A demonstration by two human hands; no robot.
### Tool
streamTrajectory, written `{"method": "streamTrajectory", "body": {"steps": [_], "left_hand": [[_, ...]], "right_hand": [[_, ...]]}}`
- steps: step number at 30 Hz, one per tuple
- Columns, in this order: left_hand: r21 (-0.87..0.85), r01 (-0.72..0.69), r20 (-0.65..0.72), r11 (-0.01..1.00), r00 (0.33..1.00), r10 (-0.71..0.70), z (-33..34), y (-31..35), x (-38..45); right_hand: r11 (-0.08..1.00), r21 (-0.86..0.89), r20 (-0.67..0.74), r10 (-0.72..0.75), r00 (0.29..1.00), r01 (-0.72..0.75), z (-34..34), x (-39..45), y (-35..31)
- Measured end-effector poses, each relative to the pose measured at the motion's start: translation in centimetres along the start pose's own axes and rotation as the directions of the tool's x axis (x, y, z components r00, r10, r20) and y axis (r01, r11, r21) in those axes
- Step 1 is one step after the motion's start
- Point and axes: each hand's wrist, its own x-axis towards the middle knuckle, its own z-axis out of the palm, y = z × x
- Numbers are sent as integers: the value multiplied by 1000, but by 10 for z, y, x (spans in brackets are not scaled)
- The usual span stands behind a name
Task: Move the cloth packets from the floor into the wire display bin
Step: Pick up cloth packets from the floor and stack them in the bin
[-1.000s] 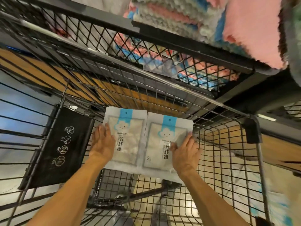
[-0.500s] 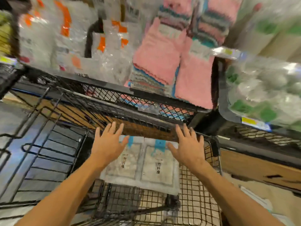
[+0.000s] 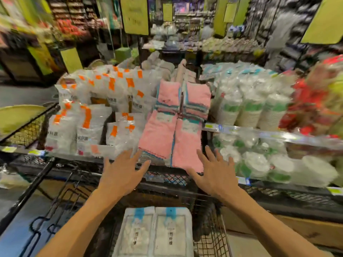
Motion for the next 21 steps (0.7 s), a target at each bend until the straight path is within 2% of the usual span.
{"method": "streamTrajectory", "body": {"steps": [6,11,14,17,21], "left_hand": [[11,-163,-75,987,984,163,-65,52,1],[6,-343,-82,939,936,342,-100,91,9],[-7,-483,-83,875,873,481,-108,122,7],[-51,-639,-98,768,768,633,-105,162,-6],[-63,-757,-60,651,654,754,-90,222,-41]], "right_hand": [[987,78,-100,151,983,-144,-81,-39,17],[943,118,-150,326,933,-310,-128,-92,37],[885,155,-178,463,869,-440,-140,-134,50],[804,159,-172,594,785,-573,-143,-183,62],[669,185,-179,743,645,-719,-144,-254,79]]}}
